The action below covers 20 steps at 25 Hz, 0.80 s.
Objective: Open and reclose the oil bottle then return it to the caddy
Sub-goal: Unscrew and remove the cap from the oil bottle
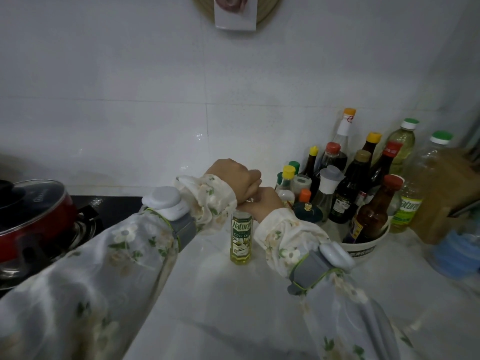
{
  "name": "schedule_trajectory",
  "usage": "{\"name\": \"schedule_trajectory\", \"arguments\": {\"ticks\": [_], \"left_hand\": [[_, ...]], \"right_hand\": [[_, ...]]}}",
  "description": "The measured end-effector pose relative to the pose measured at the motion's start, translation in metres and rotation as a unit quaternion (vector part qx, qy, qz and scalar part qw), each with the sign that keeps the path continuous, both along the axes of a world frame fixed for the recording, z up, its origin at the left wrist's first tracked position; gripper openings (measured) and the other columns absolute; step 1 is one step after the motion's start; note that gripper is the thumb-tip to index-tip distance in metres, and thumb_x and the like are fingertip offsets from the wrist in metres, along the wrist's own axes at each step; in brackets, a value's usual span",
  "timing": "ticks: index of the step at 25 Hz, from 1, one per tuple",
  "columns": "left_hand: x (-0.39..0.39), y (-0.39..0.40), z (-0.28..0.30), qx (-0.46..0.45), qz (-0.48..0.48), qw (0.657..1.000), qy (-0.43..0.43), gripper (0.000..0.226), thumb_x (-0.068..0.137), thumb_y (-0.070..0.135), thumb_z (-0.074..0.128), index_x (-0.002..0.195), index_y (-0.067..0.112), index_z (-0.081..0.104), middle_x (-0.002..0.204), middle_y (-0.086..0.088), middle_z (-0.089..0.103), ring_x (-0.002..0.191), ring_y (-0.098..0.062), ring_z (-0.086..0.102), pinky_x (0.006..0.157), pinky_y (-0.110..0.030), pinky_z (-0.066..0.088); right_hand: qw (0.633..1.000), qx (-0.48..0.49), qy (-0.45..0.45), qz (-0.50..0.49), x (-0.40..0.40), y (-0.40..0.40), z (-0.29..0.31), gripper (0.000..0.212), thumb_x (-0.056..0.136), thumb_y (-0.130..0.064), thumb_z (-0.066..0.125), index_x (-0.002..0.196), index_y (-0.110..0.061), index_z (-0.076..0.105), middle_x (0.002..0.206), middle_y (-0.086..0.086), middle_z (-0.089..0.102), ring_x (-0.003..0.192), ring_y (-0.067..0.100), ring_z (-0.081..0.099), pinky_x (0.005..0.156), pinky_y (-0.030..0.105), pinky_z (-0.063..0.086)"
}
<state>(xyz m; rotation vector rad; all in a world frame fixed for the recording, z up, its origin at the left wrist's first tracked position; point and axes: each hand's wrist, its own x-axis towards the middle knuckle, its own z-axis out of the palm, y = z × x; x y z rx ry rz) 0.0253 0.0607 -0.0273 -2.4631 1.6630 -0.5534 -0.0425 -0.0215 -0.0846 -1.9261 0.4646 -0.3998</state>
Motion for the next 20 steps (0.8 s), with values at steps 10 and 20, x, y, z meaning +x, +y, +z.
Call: {"name": "schedule_trajectory", "arguments": {"ticks": [10, 20], "left_hand": [[-0.014, -0.014, 0.006, 0.021, 0.188, 0.979, 0.081, 0.050, 0.094, 0.049, 0.029, 0.108, 0.013, 0.060, 0.097, -0.008, 0.067, 0.085, -0.027, 0.062, 0.068, -0.033, 0.043], [0.005, 0.012, 0.034, 0.047, 0.044, 0.963, 0.261, 0.035, 0.089, 0.023, 0.059, 0.123, 0.017, 0.060, 0.121, -0.004, 0.064, 0.106, -0.020, 0.059, 0.088, -0.027, 0.043]], "right_hand": [[0.995, -0.064, 0.035, -0.062, 0.008, 0.000, -0.003, 0.036, 0.077, 0.000, 0.056, 0.049, -0.014, 0.038, 0.052, -0.002, 0.041, 0.049, 0.006, 0.037, 0.041, 0.014, 0.029], [0.999, 0.028, -0.032, -0.026, 0.002, 0.003, -0.006, 0.009, 0.070, -0.020, 0.073, 0.070, -0.018, 0.065, 0.059, -0.004, 0.055, 0.053, 0.005, 0.054, 0.061, 0.024, 0.042]]}}
